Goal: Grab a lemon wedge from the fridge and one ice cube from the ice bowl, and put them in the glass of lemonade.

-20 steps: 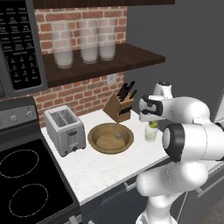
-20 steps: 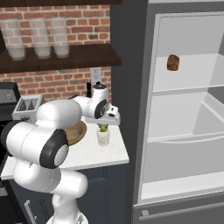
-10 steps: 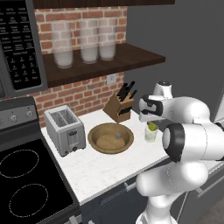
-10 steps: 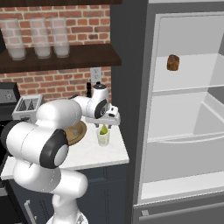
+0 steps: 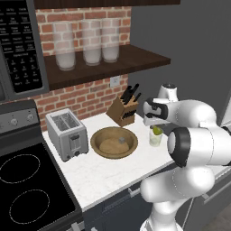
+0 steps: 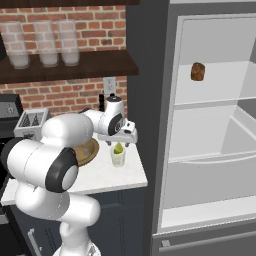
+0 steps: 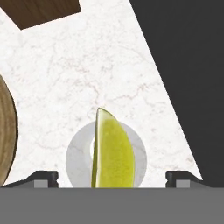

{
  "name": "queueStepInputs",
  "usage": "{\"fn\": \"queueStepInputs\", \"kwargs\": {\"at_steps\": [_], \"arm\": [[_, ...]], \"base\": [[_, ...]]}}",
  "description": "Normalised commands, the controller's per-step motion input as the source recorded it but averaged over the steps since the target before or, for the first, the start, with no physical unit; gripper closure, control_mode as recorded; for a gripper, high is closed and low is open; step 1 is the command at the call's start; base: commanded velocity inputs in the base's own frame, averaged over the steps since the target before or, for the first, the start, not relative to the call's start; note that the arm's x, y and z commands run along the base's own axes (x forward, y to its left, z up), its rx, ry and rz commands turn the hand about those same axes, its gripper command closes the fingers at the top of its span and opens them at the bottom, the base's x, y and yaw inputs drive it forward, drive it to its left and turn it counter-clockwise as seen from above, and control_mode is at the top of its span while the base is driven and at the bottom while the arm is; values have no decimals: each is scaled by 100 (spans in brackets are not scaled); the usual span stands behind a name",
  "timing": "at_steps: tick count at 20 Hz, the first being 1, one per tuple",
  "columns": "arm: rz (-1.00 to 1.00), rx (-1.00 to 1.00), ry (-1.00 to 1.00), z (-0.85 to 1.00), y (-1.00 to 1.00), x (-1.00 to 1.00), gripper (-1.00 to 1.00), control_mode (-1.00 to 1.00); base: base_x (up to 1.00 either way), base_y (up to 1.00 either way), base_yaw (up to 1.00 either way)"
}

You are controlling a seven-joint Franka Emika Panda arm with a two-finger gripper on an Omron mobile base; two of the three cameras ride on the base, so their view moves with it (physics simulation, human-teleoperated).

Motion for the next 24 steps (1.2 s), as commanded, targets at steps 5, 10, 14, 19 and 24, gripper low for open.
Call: {"fn": "queueStepInputs", "kwargs": {"at_steps": [5,10,14,19,24], "arm": [[0,0,-5,1,0,-26,-100,-100],[5,0,-11,10,2,-63,-100,-100],[11,0,-10,19,12,-71,-100,-100],[13,1,-11,43,43,-50,-100,-100],[9,-2,-2,93,67,-46,-100,-100]], "base": [[0,0,0],[0,0,0],[0,0,0],[0,0,0],[0,0,0]]}}
